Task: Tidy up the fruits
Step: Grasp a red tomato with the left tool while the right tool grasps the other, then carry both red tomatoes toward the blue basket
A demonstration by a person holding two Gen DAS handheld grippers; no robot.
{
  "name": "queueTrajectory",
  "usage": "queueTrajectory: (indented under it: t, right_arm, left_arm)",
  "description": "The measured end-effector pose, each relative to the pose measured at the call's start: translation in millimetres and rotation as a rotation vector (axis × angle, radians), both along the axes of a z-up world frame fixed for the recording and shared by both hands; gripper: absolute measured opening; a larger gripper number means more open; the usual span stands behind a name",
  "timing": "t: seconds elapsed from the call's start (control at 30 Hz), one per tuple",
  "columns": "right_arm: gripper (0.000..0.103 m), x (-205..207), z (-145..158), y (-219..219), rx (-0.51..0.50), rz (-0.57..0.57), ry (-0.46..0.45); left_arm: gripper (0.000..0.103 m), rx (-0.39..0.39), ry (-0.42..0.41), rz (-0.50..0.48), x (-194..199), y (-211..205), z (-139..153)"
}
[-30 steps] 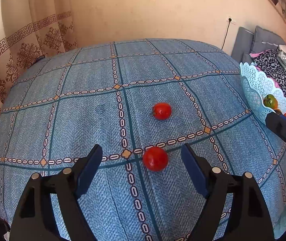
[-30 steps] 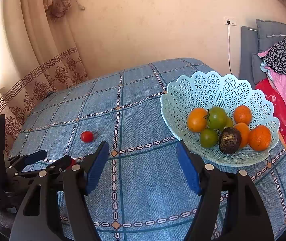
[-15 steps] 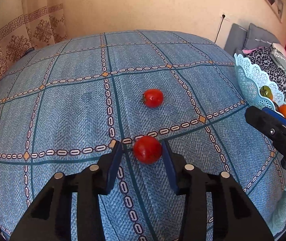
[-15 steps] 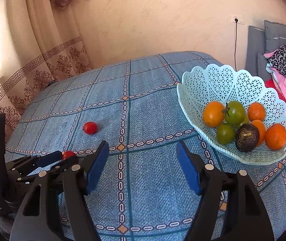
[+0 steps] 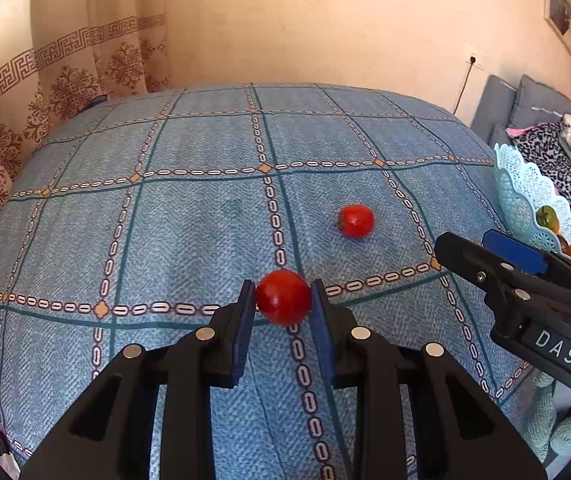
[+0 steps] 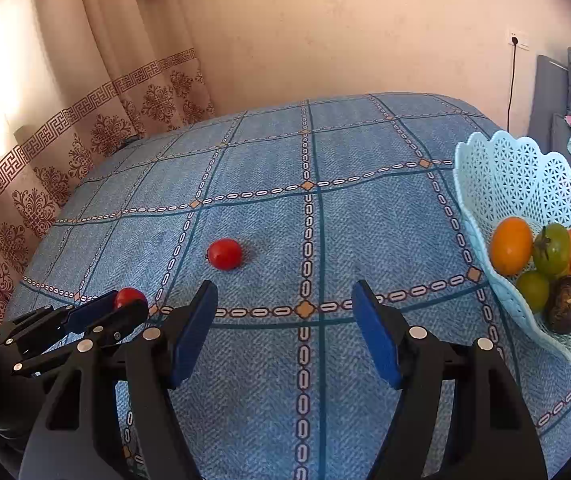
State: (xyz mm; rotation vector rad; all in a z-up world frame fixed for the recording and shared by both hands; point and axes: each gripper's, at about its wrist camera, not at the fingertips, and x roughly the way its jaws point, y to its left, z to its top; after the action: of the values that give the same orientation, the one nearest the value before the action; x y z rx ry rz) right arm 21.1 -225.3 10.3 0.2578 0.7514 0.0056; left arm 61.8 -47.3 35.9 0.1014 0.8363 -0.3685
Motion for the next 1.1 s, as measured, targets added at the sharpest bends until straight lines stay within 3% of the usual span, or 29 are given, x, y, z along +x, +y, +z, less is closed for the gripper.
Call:
queueTrajectory:
  t: [0.17,0.57,0.83,1.1]
  right_arm:
    - [0.071,25,-7,13,0.015,0.063,0.029]
    - [0.050,69,-17,48,-0.017,0.144,0.078]
    - [0.033,80,-26,51,-0.058,0.123,0.099]
    - [0.029,69,-23,44,-0.058,0.083,0.092]
  left_arm:
    - [0.029,0.024,-0.046,0.064,1,13,7]
    - [0.028,-0.025,-0.029,0.122,8,29,11]
    - [0.028,-0.038,-0.024,0.125,8,32,11]
    - [0.028,-0.037,-0.024,0.115,8,30,10]
